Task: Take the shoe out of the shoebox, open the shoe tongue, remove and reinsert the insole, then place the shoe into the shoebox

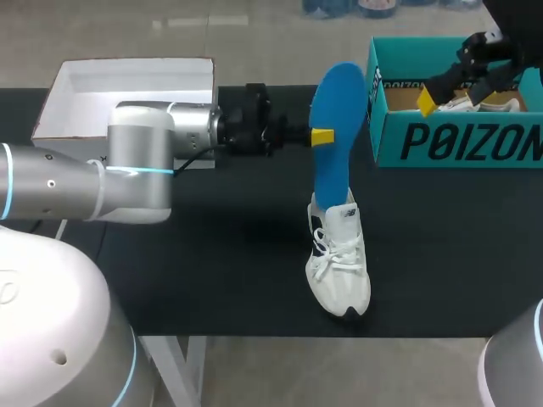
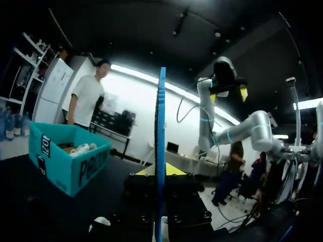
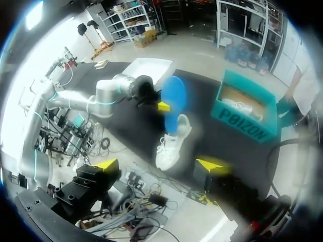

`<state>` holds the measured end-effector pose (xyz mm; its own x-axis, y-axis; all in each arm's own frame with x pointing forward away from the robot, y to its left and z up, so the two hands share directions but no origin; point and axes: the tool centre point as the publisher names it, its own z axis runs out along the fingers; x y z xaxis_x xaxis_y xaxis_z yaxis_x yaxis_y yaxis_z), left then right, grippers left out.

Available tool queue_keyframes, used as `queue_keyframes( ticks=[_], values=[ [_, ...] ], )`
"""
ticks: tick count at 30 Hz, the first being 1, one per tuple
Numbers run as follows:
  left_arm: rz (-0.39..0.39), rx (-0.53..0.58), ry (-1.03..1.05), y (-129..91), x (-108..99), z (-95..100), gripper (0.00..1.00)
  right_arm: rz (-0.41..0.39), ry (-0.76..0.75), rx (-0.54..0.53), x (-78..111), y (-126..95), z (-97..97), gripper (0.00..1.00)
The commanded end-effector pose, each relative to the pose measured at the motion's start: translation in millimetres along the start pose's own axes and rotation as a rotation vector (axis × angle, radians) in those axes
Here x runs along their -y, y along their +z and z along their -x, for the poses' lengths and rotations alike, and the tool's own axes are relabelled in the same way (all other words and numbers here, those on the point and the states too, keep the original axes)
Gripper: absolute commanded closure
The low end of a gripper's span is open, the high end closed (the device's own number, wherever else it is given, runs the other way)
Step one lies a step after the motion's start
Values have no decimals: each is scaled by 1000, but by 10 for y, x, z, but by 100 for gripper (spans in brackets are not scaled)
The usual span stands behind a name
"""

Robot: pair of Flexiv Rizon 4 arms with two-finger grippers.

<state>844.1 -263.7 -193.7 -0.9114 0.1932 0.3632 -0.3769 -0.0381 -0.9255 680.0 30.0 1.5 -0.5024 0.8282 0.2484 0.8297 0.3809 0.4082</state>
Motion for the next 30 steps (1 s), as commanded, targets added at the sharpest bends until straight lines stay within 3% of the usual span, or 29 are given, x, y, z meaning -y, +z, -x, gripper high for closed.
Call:
queue_keyframes(
  ticks=[1, 7, 10, 19, 30],
  values=[
    [-54, 63, -162, 0, 42, -149, 100, -6, 1, 1, -24, -3, -2, 0],
    [-187, 69, -309, -151, 63, -72, 100, -6, 1, 1, -24, -3, -2, 0],
    [-210, 81, -368, -230, 39, -10, 100, -6, 1, 1, -24, -3, -2, 0],
    [-147, 89, -485, -181, -64, 134, 100, -6, 1, 1, -24, -3, -2, 0],
    [-155, 113, -566, -225, 72, 351, 100, -6, 1, 1, -24, -3, -2, 0]
  ],
)
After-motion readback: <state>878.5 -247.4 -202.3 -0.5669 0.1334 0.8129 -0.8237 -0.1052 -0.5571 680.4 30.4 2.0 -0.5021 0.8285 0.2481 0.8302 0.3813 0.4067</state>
